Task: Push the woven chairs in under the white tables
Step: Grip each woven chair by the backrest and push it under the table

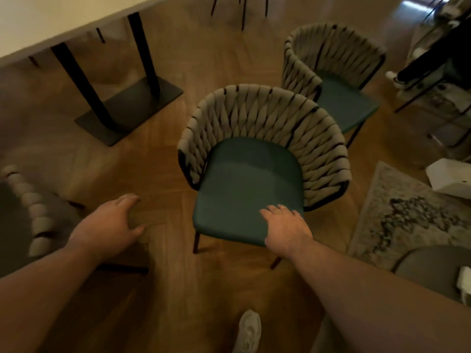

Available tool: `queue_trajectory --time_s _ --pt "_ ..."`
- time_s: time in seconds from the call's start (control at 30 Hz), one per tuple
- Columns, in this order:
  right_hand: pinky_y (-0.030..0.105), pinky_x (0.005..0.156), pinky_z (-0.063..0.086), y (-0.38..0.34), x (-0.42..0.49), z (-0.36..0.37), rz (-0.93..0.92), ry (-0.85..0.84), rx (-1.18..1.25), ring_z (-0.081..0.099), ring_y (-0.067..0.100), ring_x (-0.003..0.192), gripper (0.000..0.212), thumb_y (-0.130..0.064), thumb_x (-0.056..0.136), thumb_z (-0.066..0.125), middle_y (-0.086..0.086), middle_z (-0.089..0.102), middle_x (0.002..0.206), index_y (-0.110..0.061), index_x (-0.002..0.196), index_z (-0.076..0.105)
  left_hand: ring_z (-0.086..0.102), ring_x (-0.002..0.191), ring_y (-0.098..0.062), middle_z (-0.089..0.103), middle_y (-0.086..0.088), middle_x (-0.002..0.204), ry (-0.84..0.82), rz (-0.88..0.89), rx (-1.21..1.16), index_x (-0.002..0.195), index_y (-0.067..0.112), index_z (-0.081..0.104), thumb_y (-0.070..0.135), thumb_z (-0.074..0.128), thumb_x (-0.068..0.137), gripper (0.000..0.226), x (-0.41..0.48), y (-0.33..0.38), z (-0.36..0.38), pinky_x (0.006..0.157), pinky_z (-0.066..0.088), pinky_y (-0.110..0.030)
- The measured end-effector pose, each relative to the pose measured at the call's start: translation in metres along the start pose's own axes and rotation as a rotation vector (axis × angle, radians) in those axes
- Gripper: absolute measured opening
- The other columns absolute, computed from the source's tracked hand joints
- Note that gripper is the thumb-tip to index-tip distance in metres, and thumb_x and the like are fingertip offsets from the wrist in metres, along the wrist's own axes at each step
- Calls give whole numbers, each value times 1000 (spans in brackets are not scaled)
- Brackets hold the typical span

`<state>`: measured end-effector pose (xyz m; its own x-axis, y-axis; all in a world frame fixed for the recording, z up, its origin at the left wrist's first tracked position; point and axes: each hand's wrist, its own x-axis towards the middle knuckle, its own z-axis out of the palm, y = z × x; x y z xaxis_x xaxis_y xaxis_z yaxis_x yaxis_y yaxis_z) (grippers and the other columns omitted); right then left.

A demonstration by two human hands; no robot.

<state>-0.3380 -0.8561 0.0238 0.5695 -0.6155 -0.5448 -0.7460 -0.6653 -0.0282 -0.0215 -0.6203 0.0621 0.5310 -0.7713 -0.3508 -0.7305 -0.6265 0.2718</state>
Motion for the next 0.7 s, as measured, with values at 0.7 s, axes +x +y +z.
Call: queue_trajectory --time_s 0.7 --pt "50 125 32 186 187 -110 379 91 206 26 31 158 78 -36 99 67 4 27 174 -23 166 30 21 158 -39 3 -2 178 -99 -120 26 169 33 16 50 75 94 97 298 105 4 123 34 -60"
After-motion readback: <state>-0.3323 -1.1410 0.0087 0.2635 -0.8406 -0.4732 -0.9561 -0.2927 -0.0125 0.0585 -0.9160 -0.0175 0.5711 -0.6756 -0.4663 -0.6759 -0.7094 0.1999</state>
